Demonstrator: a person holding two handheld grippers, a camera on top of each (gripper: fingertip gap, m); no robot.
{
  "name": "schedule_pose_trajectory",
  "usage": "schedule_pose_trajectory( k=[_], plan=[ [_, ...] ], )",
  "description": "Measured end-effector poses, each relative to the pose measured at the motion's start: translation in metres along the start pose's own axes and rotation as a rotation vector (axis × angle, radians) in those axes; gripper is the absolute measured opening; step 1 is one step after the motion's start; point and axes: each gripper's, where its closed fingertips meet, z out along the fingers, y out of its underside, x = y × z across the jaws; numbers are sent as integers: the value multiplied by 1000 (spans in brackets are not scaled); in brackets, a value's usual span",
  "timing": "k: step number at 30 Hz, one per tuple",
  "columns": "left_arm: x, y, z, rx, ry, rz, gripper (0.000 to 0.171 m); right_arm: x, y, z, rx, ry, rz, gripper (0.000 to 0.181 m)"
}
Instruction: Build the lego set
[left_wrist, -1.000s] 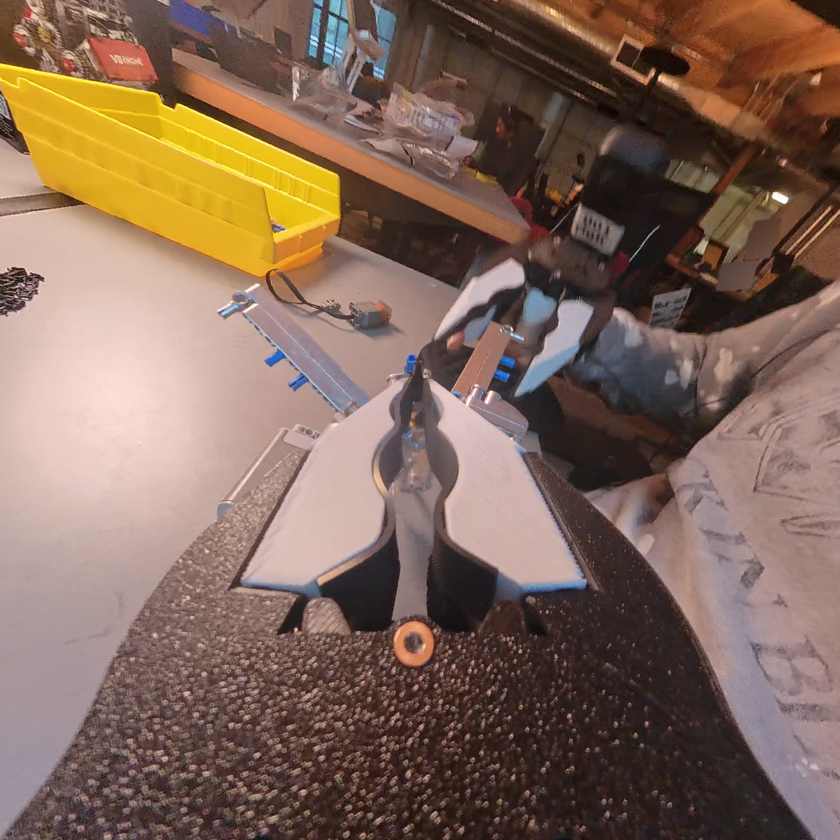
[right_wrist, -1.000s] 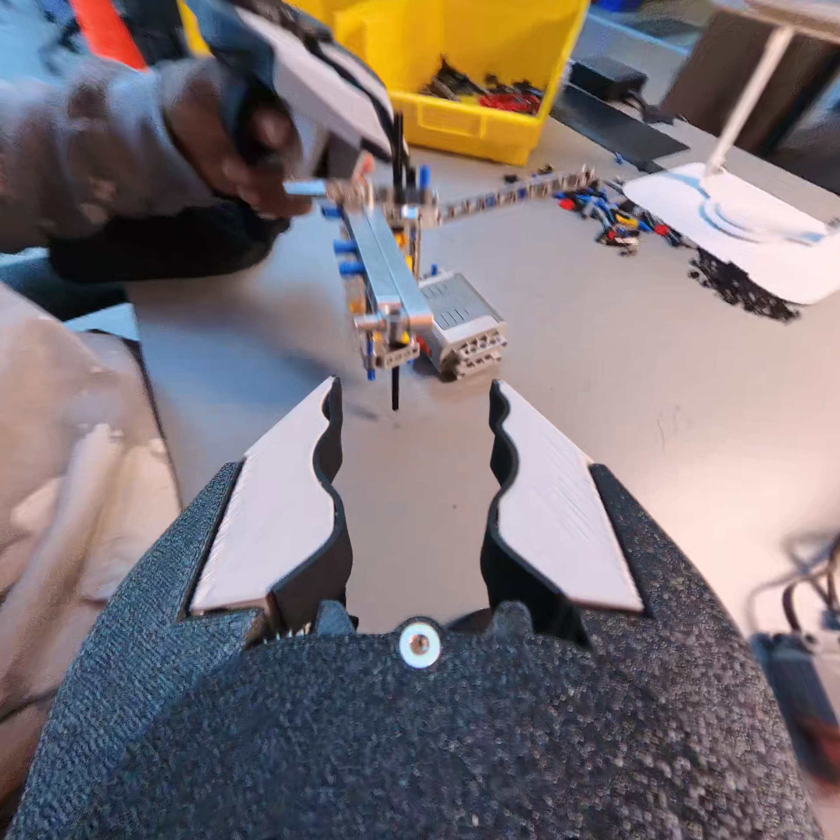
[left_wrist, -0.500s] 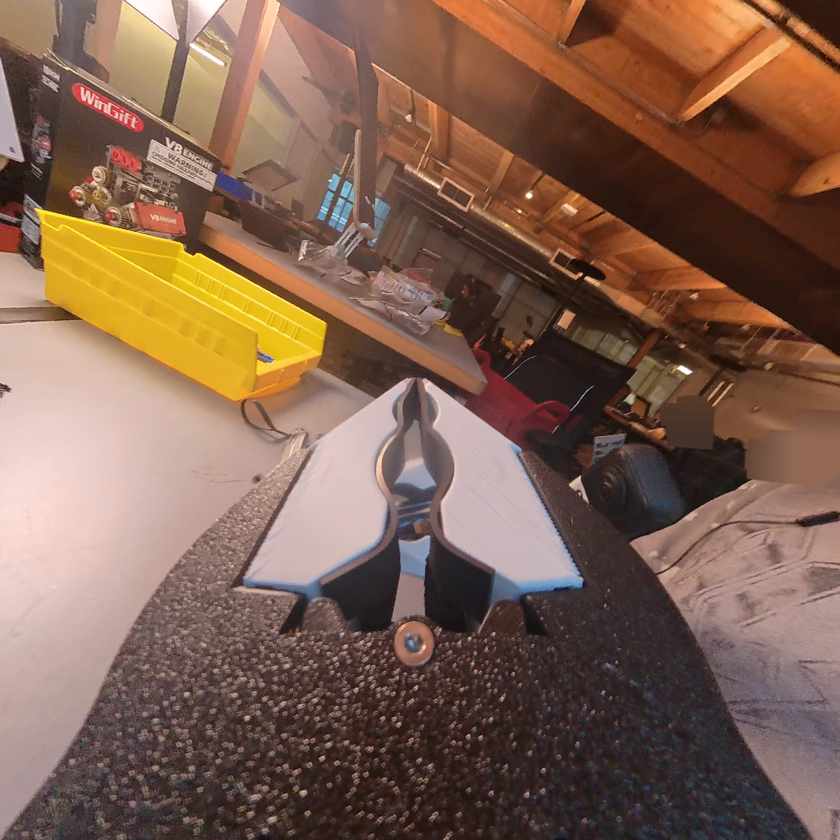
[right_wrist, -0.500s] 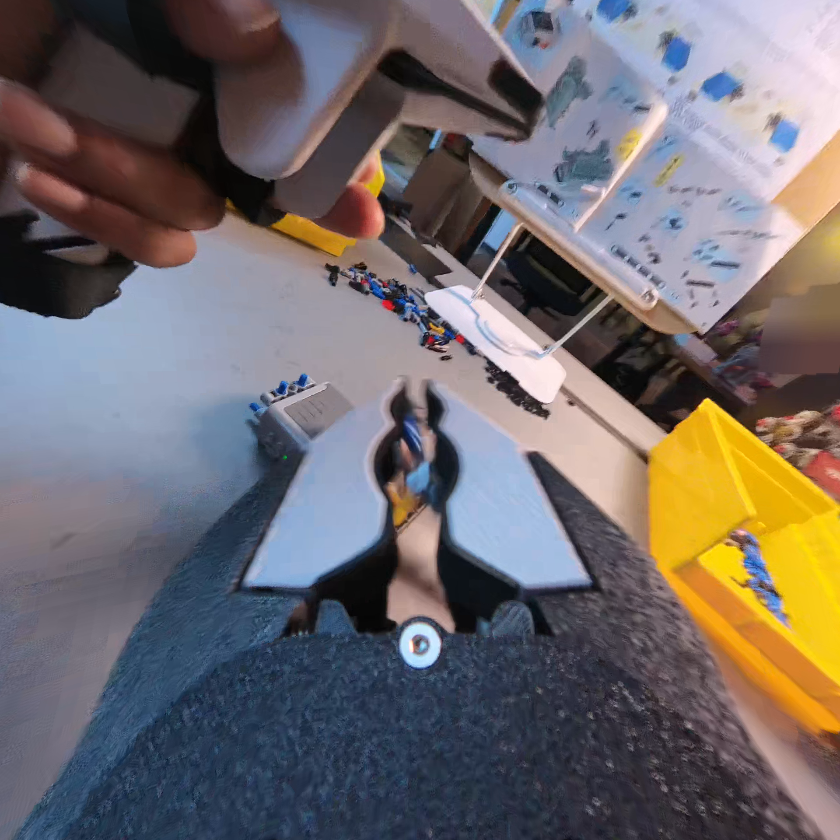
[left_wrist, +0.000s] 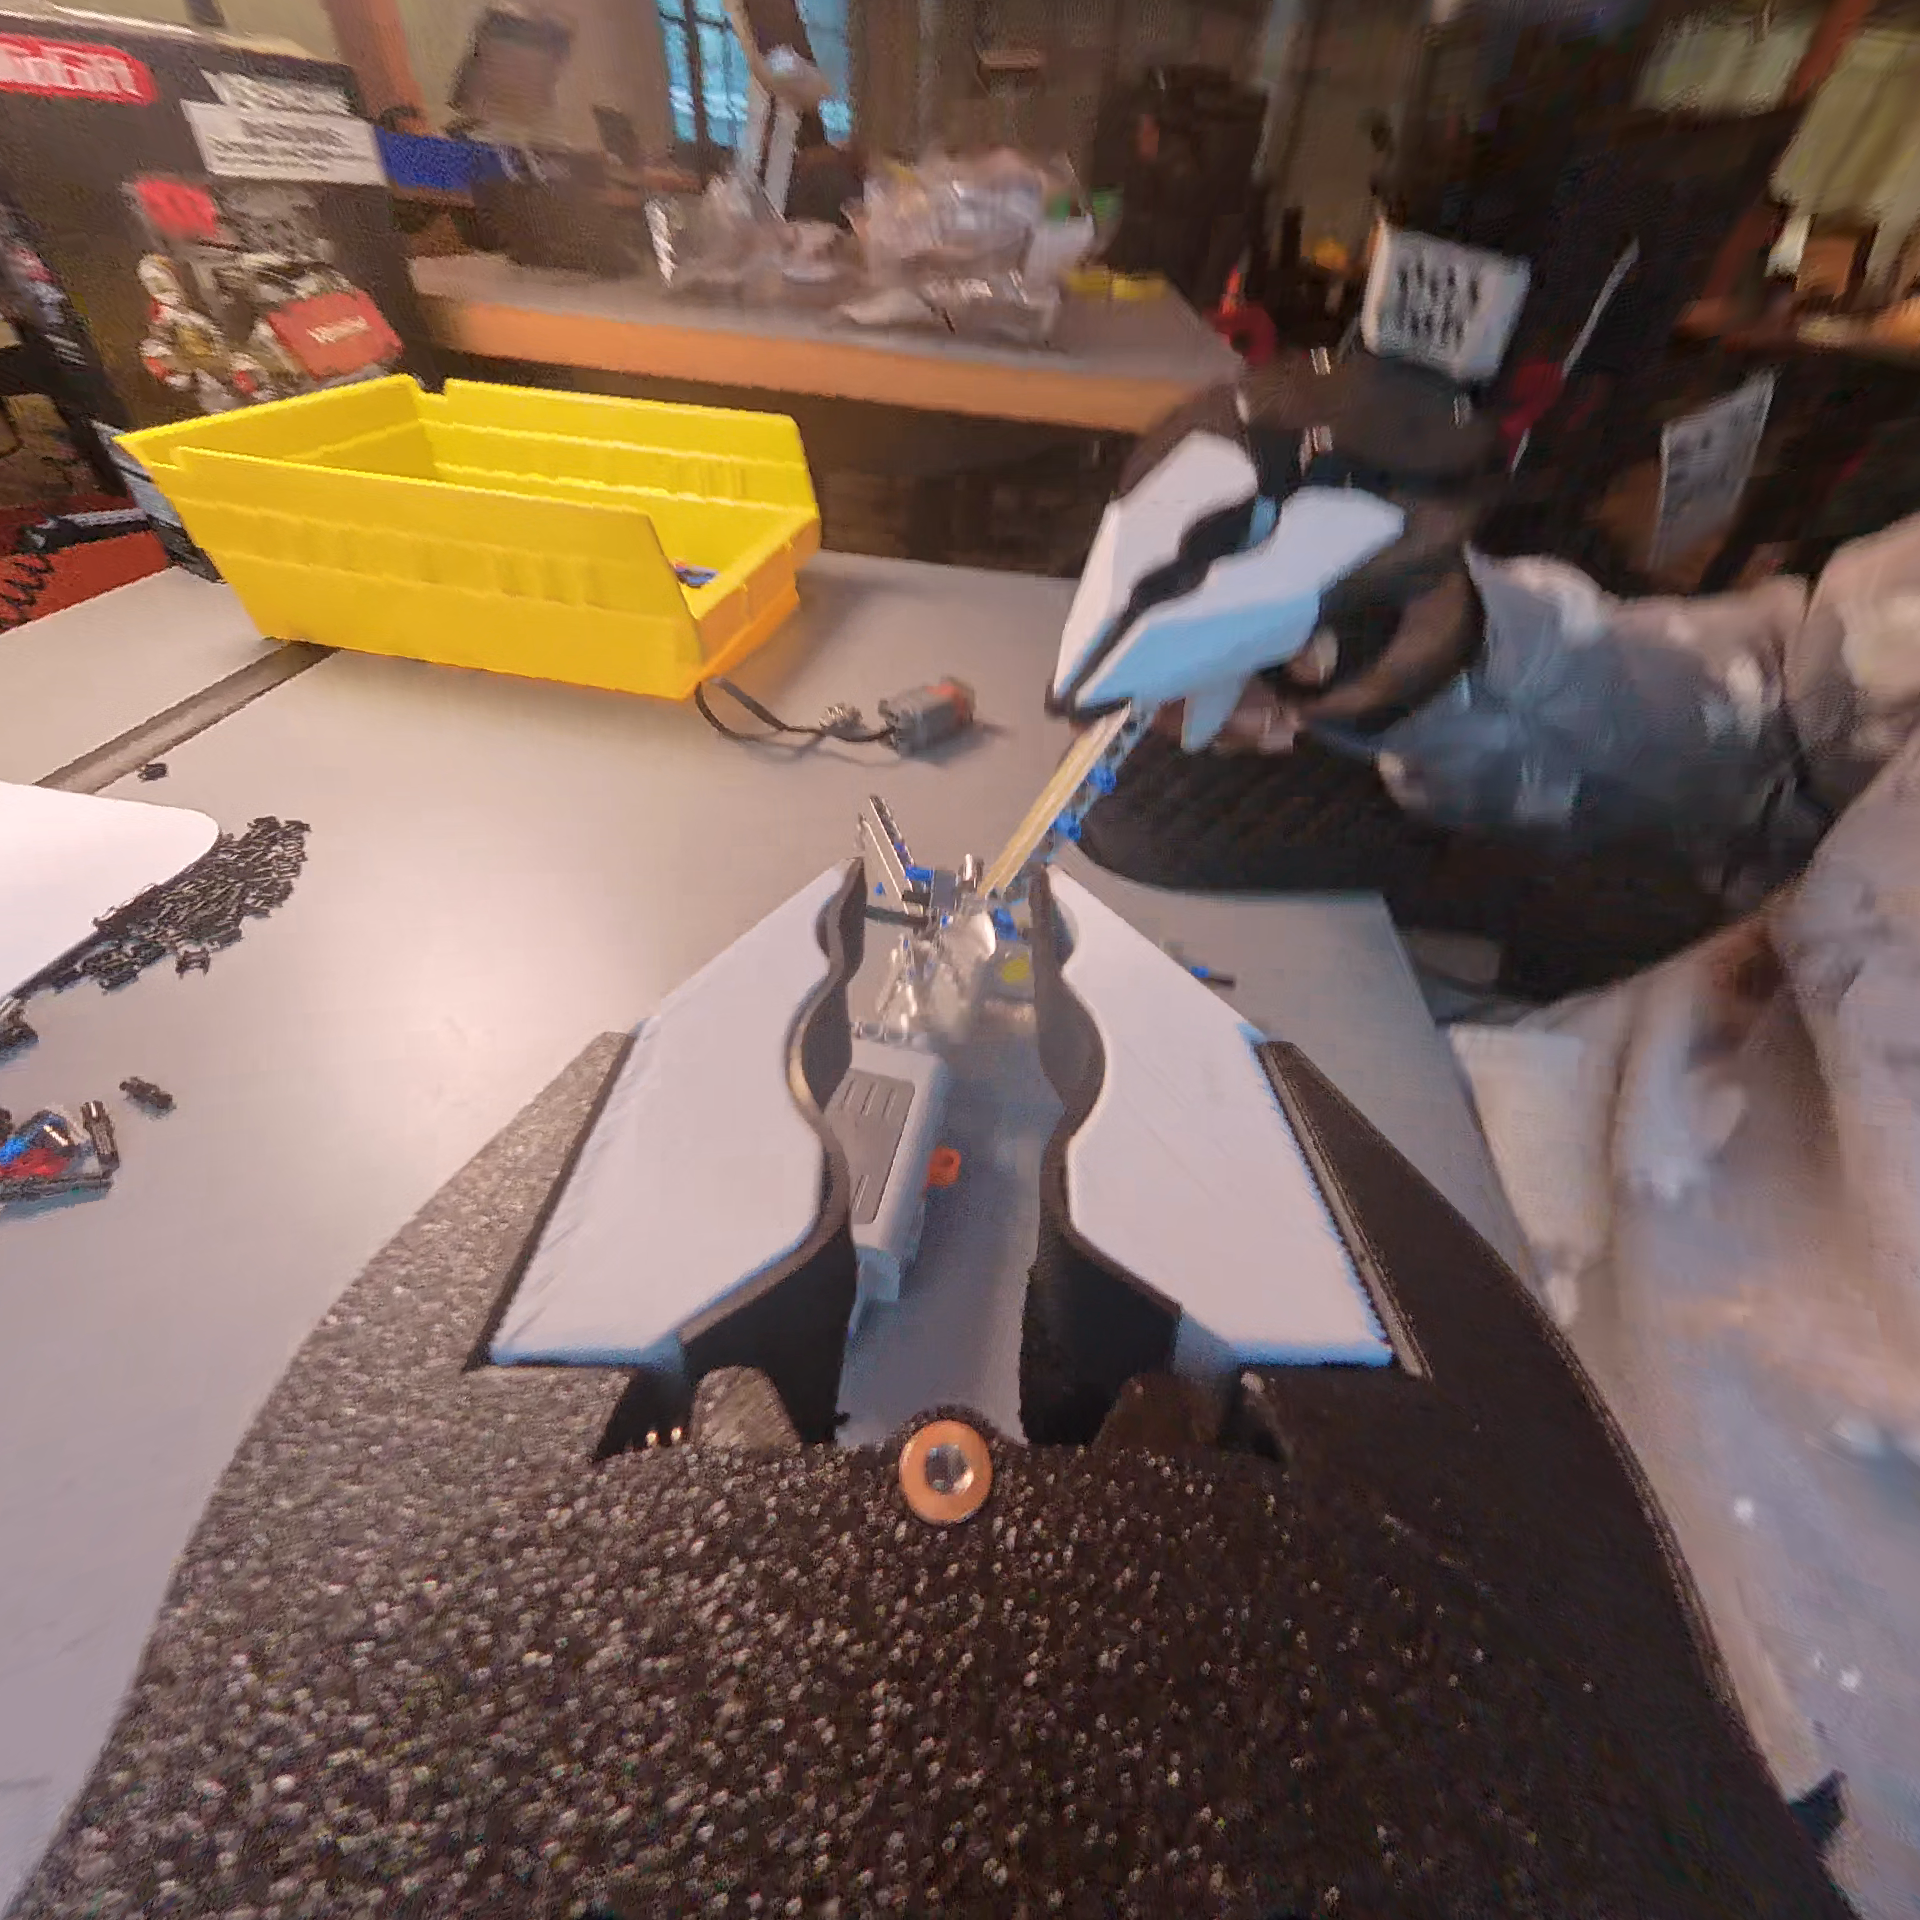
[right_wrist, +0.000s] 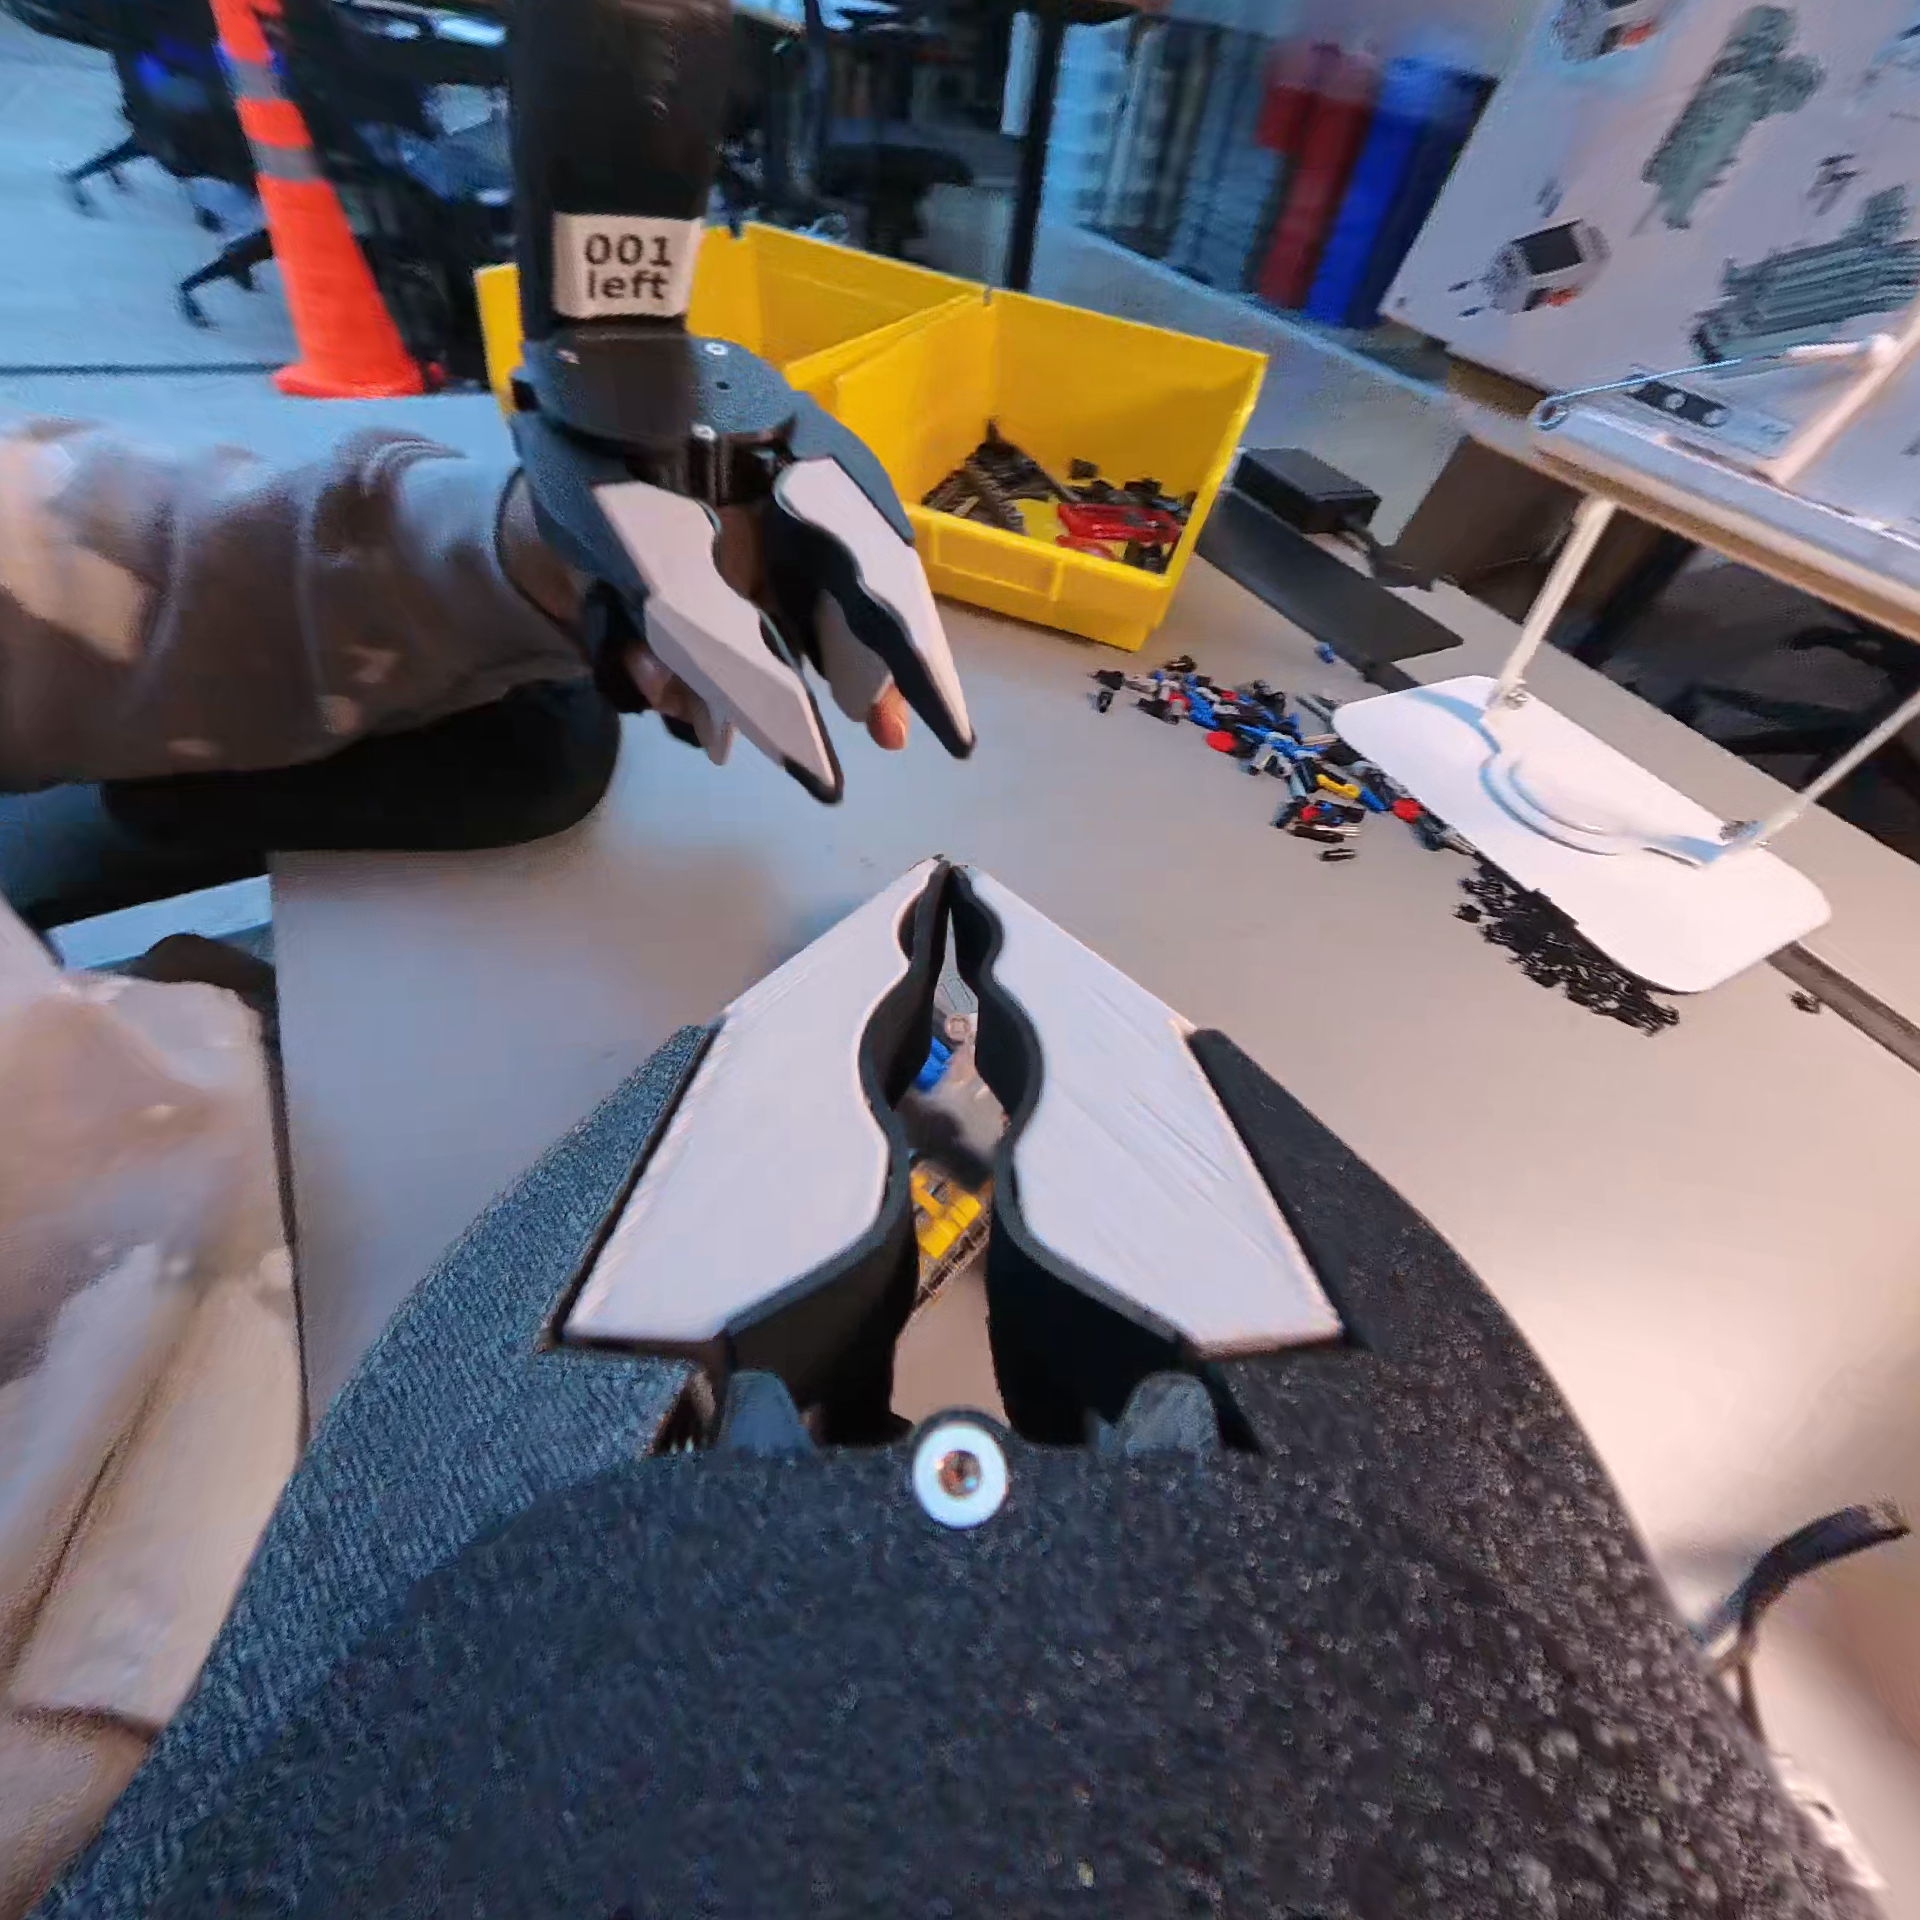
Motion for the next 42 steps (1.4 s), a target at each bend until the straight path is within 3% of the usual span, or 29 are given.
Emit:
schedule_pose_trajectory(
  k=[5, 8, 11, 15, 18, 21, 23, 24, 27, 29, 31, 34, 37, 40, 42],
  plan=[
    [-12, 50, 16, -275, -62, 332, 32, -2, -2, -9, -67, -190, -5, 0],
    [-13, 60, 28, -335, -72, 427, 29, -1, 9, -17, -123, -197, -72, 0],
    [-14, 58, 31, -329, -76, 450, 29, -3, 27, -28, -200, -166, -132, 57],
    [-21, 55, 27, -299, -114, 431, 27, -8, 72, -34, -415, -73, 17, 101],
    [-25, 53, 24, -281, -141, 435, 27, -13, 90, -14, -425, 128, 246, 101],
    [-25, 48, 25, -254, -152, 439, 26, -11, 127, 5, -547, 307, 240, 100],
    [-21, 46, 25, -248, -143, 448, 26, -13, 135, 16, -557, 312, 201, 48],
    [-19, 45, 24, -245, -137, 458, 26, -12, 135, 17, -555, 299, 194, 46],
    [-8, 42, 16, -223, -86, 458, 29, -21, 113, 9, -446, 104, 314, 23],
    [1, 40, 11, -209, -34, 441, 36, -30, 86, -2, -339, -92, 450, 23],
    [9, 37, 10, -197, -3, 447, 41, -28, 81, -13, -343, -198, 474, 23],
    [15, 33, 11, -197, -12, 504, 46, -47, 58, -25, -267, -526, 592, 23],
    [28, 26, 13, -170, 17, 535, 53, -65, 40, -38, -222, -807, 590, 24],
    [48, 3, 11, -55, 84, 505, 52, -76, 28, -49, -213, -1043, 612, 24],
    [59, -18, 3, 35, 126, 480, 43, -79, 32, -52, -283, -1132, 601, 24]
  ],
)
